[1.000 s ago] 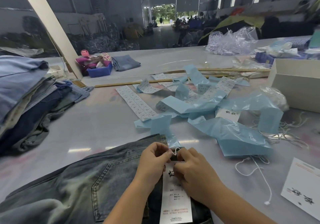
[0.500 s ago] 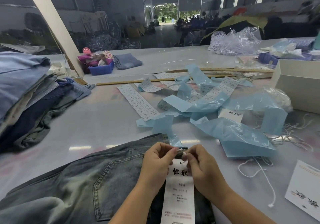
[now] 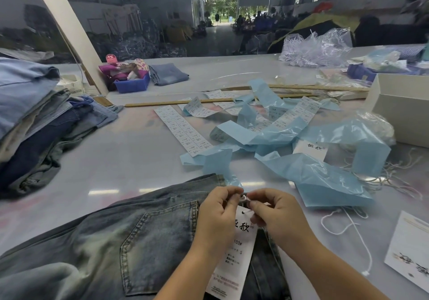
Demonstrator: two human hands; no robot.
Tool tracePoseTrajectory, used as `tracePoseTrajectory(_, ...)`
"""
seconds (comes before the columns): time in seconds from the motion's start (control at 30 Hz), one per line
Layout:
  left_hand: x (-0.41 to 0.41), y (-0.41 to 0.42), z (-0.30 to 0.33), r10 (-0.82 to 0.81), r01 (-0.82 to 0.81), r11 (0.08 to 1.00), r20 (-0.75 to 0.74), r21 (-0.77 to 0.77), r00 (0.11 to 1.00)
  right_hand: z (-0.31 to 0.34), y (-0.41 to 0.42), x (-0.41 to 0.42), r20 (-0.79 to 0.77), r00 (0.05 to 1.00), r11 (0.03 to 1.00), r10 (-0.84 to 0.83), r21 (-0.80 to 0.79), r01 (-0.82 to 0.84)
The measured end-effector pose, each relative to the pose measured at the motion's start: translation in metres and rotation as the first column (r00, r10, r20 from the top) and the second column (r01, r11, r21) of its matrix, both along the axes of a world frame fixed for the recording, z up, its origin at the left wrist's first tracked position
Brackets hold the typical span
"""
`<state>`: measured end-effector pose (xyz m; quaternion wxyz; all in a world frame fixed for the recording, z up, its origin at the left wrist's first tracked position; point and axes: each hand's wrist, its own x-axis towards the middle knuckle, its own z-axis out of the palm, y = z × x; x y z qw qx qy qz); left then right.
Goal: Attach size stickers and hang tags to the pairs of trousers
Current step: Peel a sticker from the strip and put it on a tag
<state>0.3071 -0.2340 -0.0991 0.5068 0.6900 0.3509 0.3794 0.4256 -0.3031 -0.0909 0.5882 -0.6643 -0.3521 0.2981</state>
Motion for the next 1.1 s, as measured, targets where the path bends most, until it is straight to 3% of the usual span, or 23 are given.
tracePoseTrajectory(0.2,0.001,-0.004,0.001,-0.050,0.050,0.998,0.008,-0.026,0.999,0.005,0.000,0.004,-0.224,0.973,0.999,0.046,0.008,-0.045)
tracePoseTrajectory(0.5,-0.003,-0.008,0.000,-0.029,0.029,1.000,-0.009,-0.008,1.000,0.008,0.001,0.004,0.016,0.992,0.991,0.124,-0.054,-0.123)
tracePoseTrajectory(0.73,-0.001,-0.011,0.004,-0.008,0.010,0.999,0.043,-0.046,0.999,0.009,0.003,0.006,-0.005,0.998,0.996,0.068,0.054,-0.067)
tracePoseTrajectory(0.97,0.004,-0.016,0.010,-0.015,0.017,0.999,0.050,-0.040,0.999,0.009,-0.003,0.014,-0.421,0.900,0.991,0.112,0.114,-0.070)
tracePoseTrajectory(1.1,0.004,-0.017,0.012,-0.055,0.057,0.998,0.055,-0.028,0.997,0.008,-0.002,0.015,-0.476,0.867,0.988,0.150,0.115,-0.107)
